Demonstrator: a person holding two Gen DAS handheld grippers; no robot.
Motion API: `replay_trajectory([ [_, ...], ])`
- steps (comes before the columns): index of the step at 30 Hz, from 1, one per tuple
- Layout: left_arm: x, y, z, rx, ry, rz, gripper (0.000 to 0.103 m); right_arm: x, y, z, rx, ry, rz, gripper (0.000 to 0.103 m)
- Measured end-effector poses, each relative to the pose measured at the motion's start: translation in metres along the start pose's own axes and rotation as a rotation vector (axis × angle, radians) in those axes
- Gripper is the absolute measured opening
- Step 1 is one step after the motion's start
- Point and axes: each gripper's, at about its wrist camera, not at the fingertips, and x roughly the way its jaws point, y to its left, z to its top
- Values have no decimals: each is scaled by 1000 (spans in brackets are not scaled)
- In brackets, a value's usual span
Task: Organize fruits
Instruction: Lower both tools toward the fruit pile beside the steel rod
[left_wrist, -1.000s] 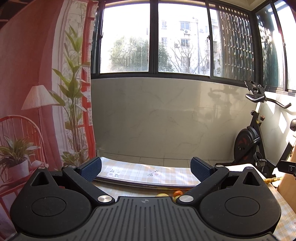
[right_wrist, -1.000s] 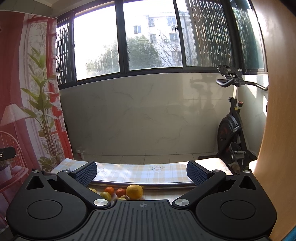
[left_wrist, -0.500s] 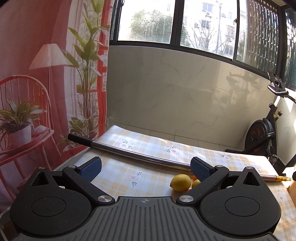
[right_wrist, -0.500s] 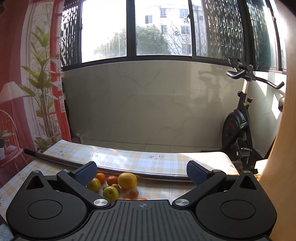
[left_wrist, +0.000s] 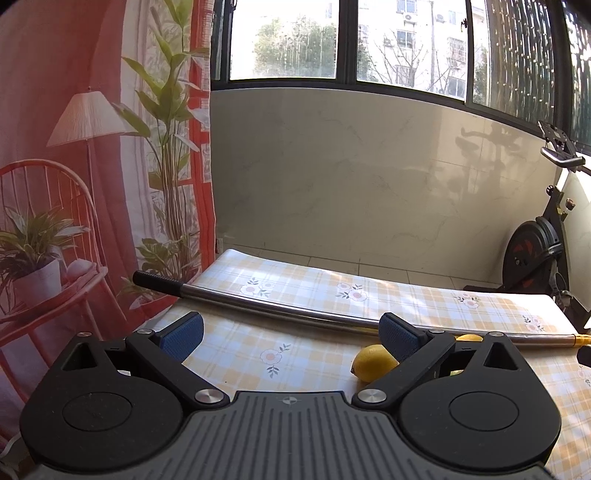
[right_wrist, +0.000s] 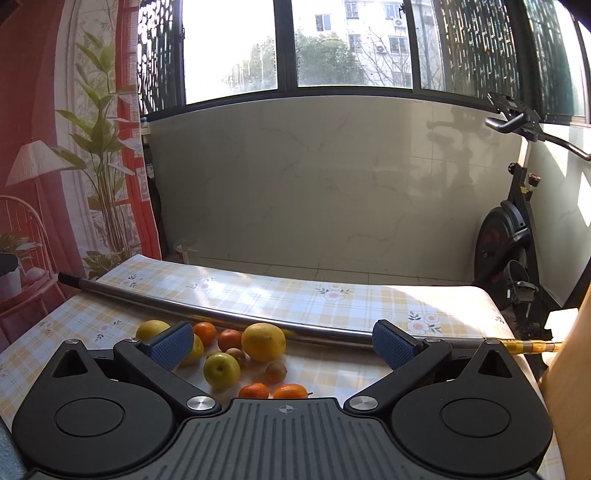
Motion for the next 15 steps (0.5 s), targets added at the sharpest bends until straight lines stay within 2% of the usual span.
replay_trajectory([
  [4, 9, -2, -2, 22, 4, -3, 101, 15, -13, -9, 76, 10, 36, 103],
  [7, 20, -1, -4, 10, 28, -41, 94, 30, -21, -18, 82, 42, 20, 102],
  [10, 27, -6, -8, 43, 24, -69, 93, 45, -25, -25, 69, 65, 8, 98],
  [15, 44, -21, -12, 88, 29, -55, 93, 69, -29, -38, 73, 115, 13, 89],
])
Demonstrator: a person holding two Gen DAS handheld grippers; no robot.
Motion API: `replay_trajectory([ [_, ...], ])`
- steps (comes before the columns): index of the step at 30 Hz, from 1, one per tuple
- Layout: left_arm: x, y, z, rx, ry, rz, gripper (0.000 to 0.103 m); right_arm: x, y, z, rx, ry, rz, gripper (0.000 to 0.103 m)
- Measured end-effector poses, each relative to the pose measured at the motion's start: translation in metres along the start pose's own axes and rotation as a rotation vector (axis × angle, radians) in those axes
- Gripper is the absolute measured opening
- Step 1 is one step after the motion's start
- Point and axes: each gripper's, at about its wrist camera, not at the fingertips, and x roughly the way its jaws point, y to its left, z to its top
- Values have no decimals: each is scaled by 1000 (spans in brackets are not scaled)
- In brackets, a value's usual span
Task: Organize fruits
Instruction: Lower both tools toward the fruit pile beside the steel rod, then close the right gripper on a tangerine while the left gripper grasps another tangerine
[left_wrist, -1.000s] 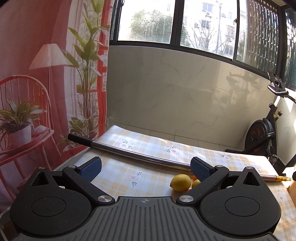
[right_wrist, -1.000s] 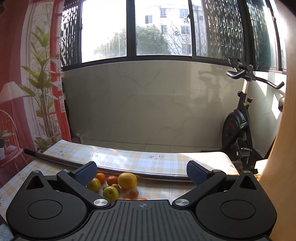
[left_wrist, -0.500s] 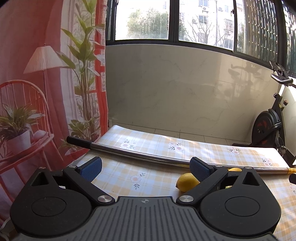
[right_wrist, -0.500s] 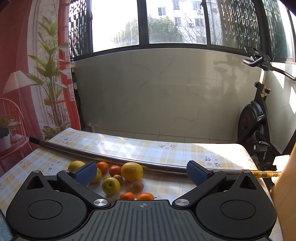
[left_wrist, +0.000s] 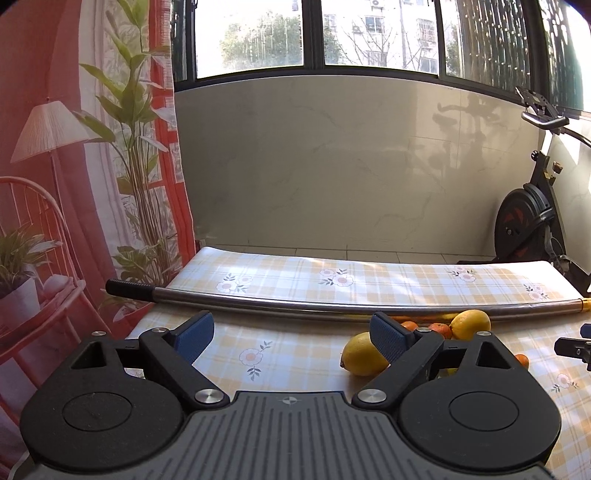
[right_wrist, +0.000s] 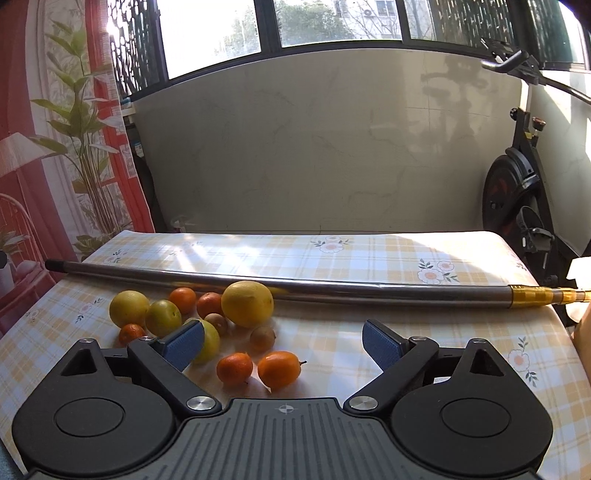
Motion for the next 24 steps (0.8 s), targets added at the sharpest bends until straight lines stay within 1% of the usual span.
replay_trajectory([
  [2, 11, 1, -1, -26, 34, -36, 93, 10, 0, -4, 2, 27, 7, 83],
  [3, 16, 1, -2, -41, 49, -48, 93, 15, 1, -6, 1, 42, 11, 82],
  [5, 25, 1, -6, -51, 76, -56, 90, 24, 2, -9, -1, 75, 17, 77],
  [6, 27, 0, -7, -49, 81, -57, 89, 31, 1, -11, 2, 101, 27, 75],
  [7, 28, -1, -7, -44, 82, -65, 86, 36, 0, -13, 5, 122, 34, 72],
  [8, 29, -3, -7, -36, 79, -78, 86, 40, -1, -14, 9, 136, 36, 67],
  [10, 29, -9, -8, -28, 69, -90, 86, 49, -4, -17, 38, 170, 37, 60],
  [11, 30, -12, -9, -29, 65, -96, 86, 52, -5, -18, 55, 177, 39, 56],
  [14, 34, -16, -10, -39, 74, -112, 86, 65, -14, -19, 131, 200, 59, 52],
  [16, 38, -18, -11, -38, 87, -117, 86, 73, -15, -19, 151, 217, 64, 50],
  [19, 42, -19, -13, -27, 98, -123, 86, 81, -12, -19, 156, 228, 67, 47],
  [22, 45, -19, -13, -23, 100, -127, 86, 86, -9, -15, 144, 214, 54, 46],
  [23, 46, -19, -13, -26, 99, -128, 85, 86, -8, -14, 133, 208, 40, 42],
  [24, 48, -19, -12, -31, 98, -129, 85, 86, -6, -12, 106, 195, 8, 39],
])
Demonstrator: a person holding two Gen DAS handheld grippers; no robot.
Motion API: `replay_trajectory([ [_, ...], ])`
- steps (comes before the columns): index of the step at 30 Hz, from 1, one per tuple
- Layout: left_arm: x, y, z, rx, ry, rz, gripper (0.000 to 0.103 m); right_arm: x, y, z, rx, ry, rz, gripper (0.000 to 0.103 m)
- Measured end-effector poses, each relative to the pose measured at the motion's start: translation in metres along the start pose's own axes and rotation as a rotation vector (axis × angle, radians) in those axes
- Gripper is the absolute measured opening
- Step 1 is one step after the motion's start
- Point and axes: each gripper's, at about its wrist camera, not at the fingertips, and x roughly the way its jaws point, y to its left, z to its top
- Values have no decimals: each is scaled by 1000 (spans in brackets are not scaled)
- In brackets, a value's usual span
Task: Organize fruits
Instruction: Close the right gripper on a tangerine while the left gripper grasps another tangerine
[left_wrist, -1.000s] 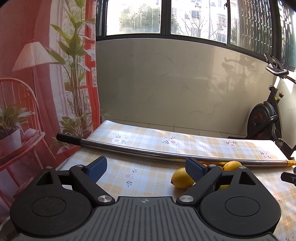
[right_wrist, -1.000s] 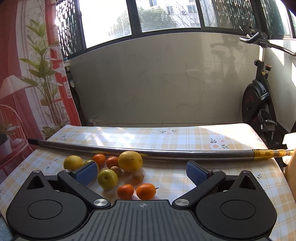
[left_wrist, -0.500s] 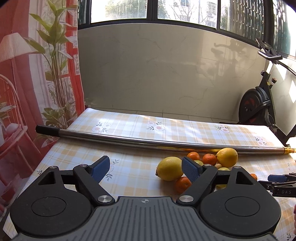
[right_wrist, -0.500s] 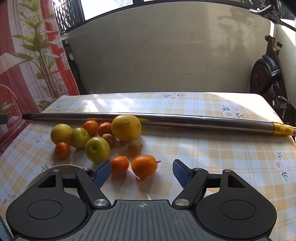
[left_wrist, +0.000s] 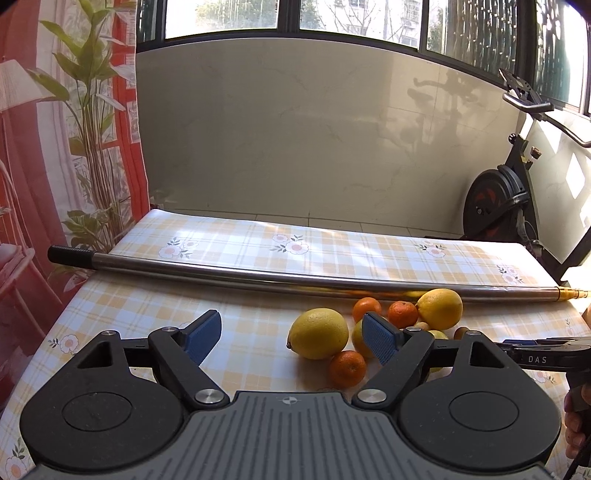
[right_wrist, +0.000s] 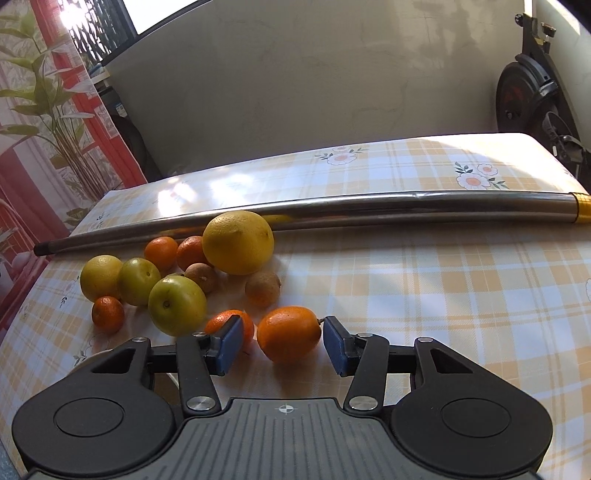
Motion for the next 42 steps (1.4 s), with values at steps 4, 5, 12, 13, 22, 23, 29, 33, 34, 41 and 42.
replay_trajectory([
  [4, 7, 1, 0, -25, 10, -17, 79, 0, 1, 3, -4, -12, -16, 38],
  [5, 9, 1, 0, -29, 17, -23, 77, 0, 1, 2, 7, -6, -10, 40],
  [12, 16, -7, -7, -24, 39, -49, 76, -1, -6, -6, 88, 2, 10, 42],
  [13, 16, -7, -8, -22, 39, -53, 76, -1, -8, -7, 100, 4, 15, 43],
  [22, 20, -7, -12, -34, 61, -68, 75, -3, -9, -8, 112, -3, 10, 35],
  [23, 22, -6, -13, -40, 68, -68, 75, -4, -8, -7, 93, -10, -14, 35],
  [29, 34, -2, -18, -93, 119, -75, 69, -7, 0, -9, -30, -28, -104, 35],
  [33, 43, -1, -19, -110, 139, -85, 66, -7, -2, -10, -28, -34, -94, 35],
  [34, 45, -3, -19, -105, 141, -89, 66, -6, -2, -10, -27, -35, -93, 35],
  [41, 71, -23, -22, -62, 180, -151, 65, 0, -10, -11, 20, -27, -71, 36],
  [42, 78, -24, -23, -70, 200, -172, 65, 1, -11, -11, 26, -26, -68, 36],
])
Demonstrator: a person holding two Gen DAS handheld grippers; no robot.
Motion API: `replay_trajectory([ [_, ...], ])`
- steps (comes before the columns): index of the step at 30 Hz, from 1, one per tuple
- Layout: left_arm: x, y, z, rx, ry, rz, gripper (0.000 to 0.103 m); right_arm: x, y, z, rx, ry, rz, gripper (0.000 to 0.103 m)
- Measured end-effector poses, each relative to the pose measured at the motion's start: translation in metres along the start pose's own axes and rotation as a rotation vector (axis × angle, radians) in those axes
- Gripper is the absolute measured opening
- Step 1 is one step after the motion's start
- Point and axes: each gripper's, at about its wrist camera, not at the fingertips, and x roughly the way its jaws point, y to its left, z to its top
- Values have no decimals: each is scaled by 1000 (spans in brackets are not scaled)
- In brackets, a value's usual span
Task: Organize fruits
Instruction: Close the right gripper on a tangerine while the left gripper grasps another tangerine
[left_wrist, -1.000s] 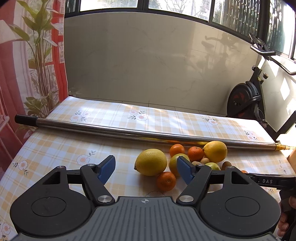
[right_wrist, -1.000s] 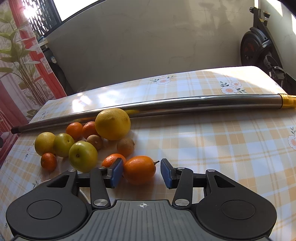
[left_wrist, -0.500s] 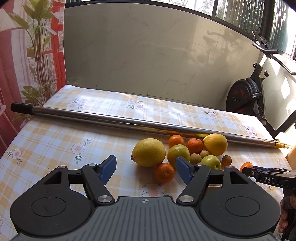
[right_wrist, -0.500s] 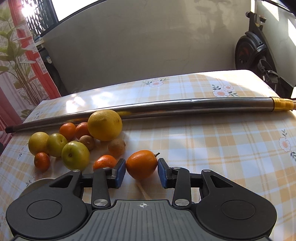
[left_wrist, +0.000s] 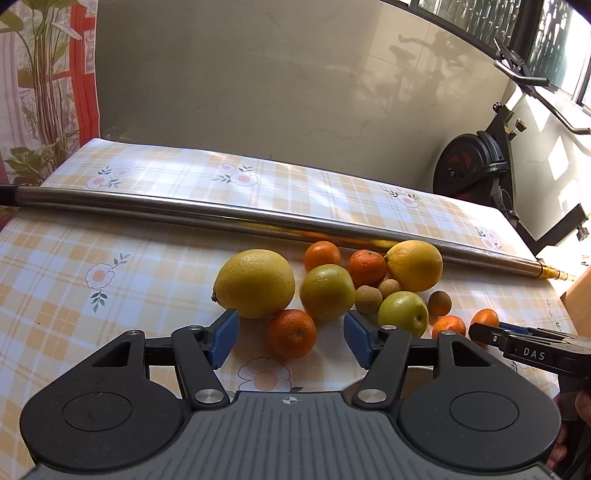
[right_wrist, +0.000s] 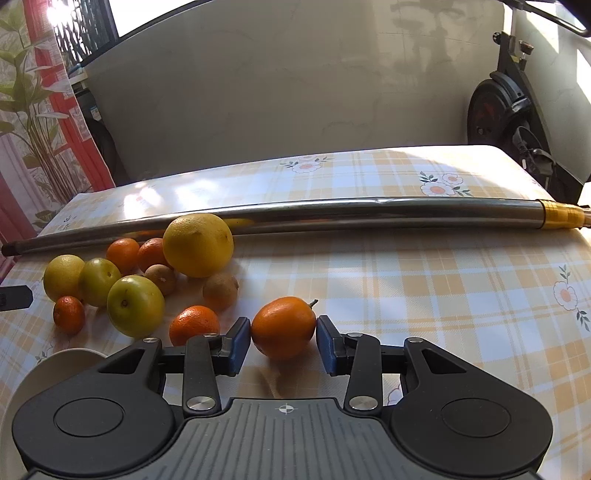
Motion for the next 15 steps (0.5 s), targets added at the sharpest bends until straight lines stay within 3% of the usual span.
replay_trajectory([
  [5, 26, 8, 0, -80, 60, 1, 57, 0, -1, -2, 6, -4, 13, 35],
  [12, 43, 9, -2, -104, 95, 16, 57, -1, 1, -5, 6, -13, 17, 35],
  [15, 47, 7, -2, -98, 95, 15, 41, -2, 0, -6, 10, -15, 18, 35],
])
